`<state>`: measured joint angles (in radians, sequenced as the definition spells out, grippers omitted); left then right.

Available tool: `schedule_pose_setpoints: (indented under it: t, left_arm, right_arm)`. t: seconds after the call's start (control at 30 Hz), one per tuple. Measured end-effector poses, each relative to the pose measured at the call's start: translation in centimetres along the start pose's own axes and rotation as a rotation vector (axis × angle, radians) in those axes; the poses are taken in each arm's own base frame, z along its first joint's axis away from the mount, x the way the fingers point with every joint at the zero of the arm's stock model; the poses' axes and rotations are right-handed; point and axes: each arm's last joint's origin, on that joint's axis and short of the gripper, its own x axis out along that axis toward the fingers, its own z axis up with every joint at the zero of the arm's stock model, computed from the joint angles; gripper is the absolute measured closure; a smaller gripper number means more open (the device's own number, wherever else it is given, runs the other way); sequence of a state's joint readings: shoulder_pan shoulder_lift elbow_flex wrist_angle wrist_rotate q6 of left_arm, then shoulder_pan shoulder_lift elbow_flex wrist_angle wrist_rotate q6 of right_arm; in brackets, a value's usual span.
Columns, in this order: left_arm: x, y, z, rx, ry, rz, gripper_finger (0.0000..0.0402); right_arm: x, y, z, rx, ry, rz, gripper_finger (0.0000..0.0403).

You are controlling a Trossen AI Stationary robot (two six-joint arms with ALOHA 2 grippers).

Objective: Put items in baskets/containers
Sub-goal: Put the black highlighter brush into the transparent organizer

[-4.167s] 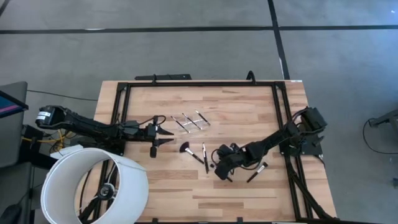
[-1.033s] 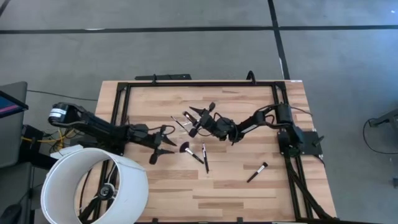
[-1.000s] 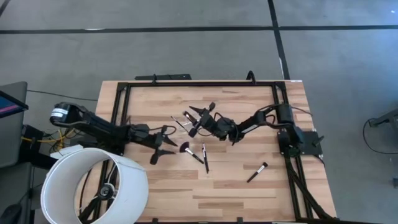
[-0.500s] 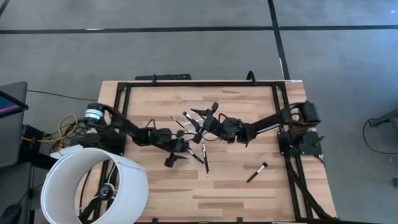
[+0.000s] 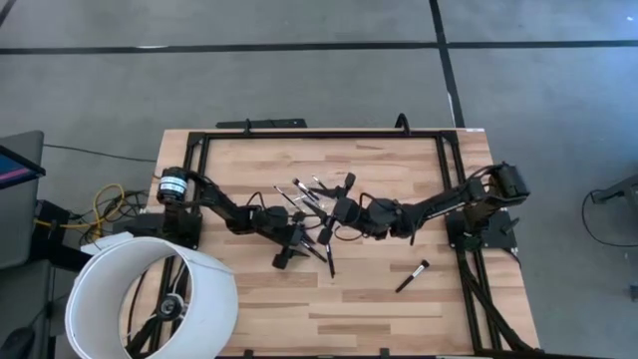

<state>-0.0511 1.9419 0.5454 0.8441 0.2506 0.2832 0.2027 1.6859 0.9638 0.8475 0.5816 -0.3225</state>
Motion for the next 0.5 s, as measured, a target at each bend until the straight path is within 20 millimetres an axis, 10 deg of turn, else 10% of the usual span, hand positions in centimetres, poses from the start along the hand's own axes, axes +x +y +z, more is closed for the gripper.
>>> schedule_pose_setpoints:
  t: [0.5]
  left_arm:
    - [0.1, -0.2, -1.4, -0.015, 0.039, -0.007, 0.0357]
  right_arm:
    - [-0.6, 0.9, -0.4, -0.018, 0.062, 0.052, 0.0257]
